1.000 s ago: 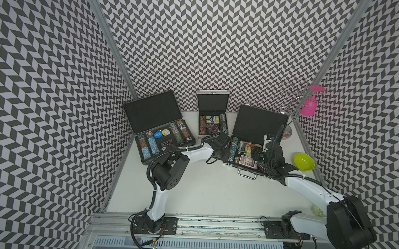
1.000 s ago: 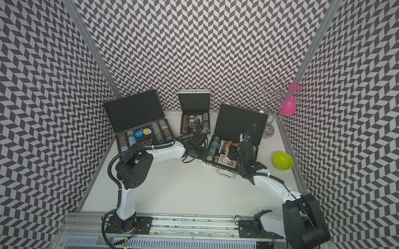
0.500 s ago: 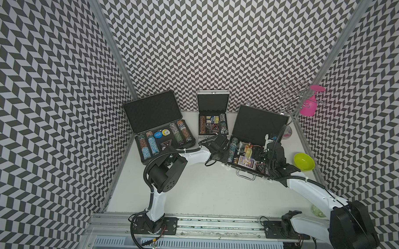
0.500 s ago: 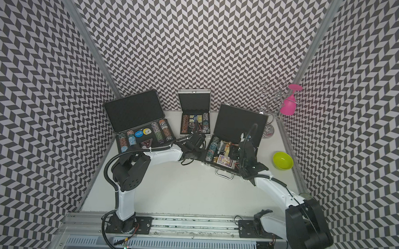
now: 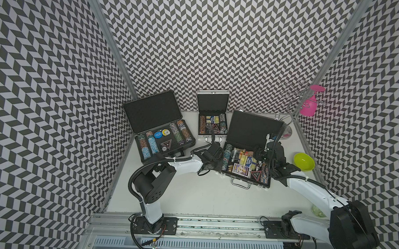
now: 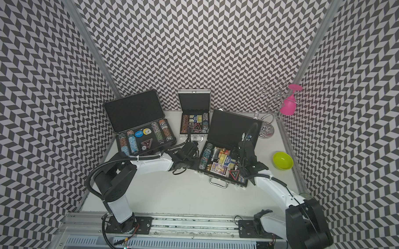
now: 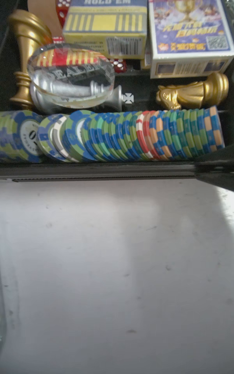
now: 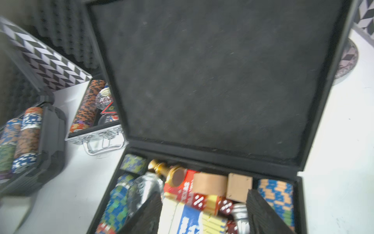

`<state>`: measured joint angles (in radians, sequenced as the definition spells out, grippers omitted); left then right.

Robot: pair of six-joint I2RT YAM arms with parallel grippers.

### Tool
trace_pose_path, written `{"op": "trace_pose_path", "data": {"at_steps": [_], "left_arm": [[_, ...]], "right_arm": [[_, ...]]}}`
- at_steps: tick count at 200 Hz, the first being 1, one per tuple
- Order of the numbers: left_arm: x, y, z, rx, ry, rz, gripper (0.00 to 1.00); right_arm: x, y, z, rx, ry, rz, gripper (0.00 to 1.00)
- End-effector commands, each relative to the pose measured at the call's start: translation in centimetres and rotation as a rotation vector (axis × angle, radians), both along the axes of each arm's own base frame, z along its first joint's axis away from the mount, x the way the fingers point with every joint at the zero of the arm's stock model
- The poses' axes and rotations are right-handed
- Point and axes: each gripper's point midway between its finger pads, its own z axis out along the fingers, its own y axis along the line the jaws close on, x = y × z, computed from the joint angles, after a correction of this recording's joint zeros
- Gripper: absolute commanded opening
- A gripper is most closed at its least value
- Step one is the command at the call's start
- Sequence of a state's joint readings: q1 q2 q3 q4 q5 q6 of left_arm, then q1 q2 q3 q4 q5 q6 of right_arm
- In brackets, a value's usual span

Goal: Close the poker set cases
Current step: Move the poker set case to the center of the board.

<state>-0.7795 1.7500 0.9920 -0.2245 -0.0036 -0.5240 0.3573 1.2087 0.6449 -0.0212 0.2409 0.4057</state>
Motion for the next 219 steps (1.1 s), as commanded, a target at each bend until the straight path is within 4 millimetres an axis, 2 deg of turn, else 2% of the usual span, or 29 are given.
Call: {"op": "trace_pose_path", "data": {"at_steps": [1, 43, 62, 103, 126, 185, 219], "left_arm": [[-2.4, 2.8, -1.5, 0.049, 0.078, 0.070, 0.00], [-4.0, 3.6, -2.0, 0.019, 0.128, 0.094, 0.00], [-4.5, 4.0, -2.2, 0.000, 0.142, 0.108, 0.00], [-4.6, 4.2, -2.3, -0.024, 0.152, 0.118, 0.00], [-4.3, 4.0, -1.9, -0.028, 0.145, 0.117, 0.00], [-3.7, 3.7, -1.5, -0.031, 0.134, 0.109, 0.00], [-3.5, 3.5, -1.5, -0.031, 0.133, 0.106, 0.00]], "right_arm": [[0.6, -1.3, 1.3, -0.023, -0.029, -0.088, 0.67], [-0.3, -3.5, 1.3, -0.071, -0.047, -0.178, 0.67], [-0.4, -4.7, 0.6, -0.089, -0.023, -0.211, 0.66], [-0.8, -7.4, -0.8, -0.090, 0.001, -0.281, 0.63], [-0.2, -8.7, -1.8, -0.055, 0.019, -0.300, 0.62], [1.6, -8.3, -3.7, -0.047, 0.059, -0.258, 0.55], [2.7, -8.2, -4.6, -0.056, 0.101, -0.249, 0.47]]}}
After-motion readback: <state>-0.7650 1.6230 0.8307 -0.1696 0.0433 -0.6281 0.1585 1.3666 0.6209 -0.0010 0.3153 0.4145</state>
